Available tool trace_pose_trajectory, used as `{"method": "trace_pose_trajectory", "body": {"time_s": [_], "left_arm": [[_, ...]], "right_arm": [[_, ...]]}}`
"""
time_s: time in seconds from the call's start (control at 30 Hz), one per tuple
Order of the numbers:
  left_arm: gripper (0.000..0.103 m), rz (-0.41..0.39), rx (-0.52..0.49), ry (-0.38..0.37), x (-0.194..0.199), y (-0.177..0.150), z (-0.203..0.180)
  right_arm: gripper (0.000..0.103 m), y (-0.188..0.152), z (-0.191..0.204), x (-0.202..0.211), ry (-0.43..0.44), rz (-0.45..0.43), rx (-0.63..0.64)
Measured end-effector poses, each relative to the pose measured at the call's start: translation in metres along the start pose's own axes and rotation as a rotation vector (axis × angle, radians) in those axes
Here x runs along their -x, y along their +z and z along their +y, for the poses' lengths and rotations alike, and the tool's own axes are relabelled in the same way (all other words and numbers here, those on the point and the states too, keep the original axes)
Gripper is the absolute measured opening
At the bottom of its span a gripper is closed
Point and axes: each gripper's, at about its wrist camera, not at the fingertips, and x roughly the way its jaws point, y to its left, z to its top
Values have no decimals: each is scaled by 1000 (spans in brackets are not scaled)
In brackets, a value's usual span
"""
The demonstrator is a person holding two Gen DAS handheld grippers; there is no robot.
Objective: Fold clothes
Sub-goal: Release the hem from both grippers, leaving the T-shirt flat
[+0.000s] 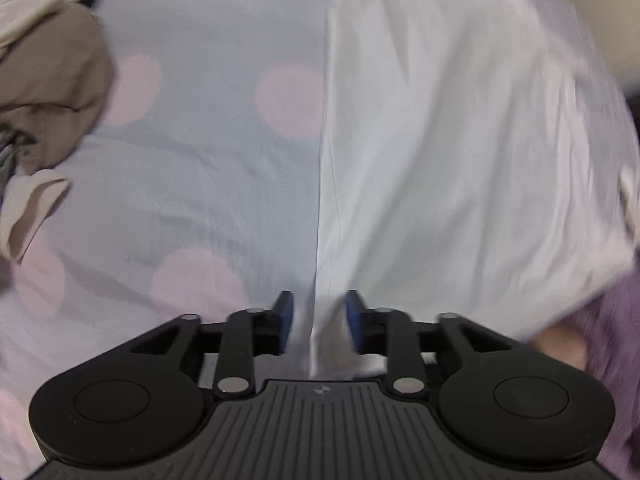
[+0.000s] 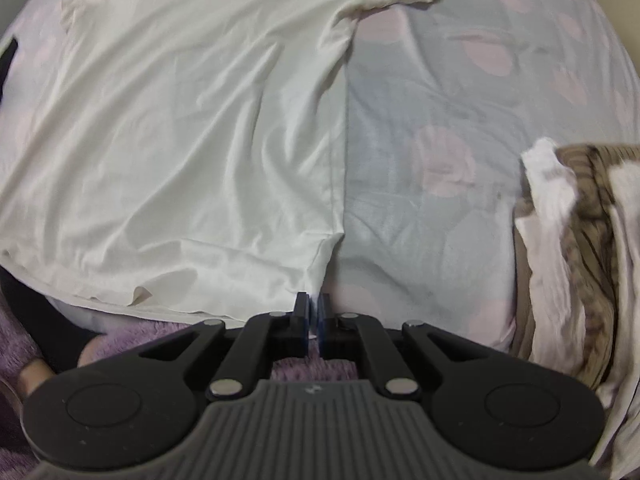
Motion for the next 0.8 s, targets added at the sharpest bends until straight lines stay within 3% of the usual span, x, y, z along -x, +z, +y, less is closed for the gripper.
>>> {"method": "trace_pose_trajectory", "body": {"time_s": [0.07, 0.13, 0.2, 0.33, 0.43, 0.8], "left_arm": [[51, -99, 82, -18, 14, -7, 1], [53, -166, 161, -37, 26, -14, 0], [53, -223, 196, -48, 34, -16, -7], [53, -311, 170, -35, 49, -6, -28], [53, -346, 160, -66, 49, 10, -44], [53, -419, 65, -54, 22, 75, -85]], "right_arm": [[13, 5, 3, 1, -15, 10, 11], [27, 10, 4, 4, -29, 14, 17], [29, 17, 6, 8, -50, 10, 17], [30, 33, 4, 18, -108, -27, -2], [31, 46, 2, 25, -123, -108, -28], [32, 80, -7, 1, -82, -345, -165]]}}
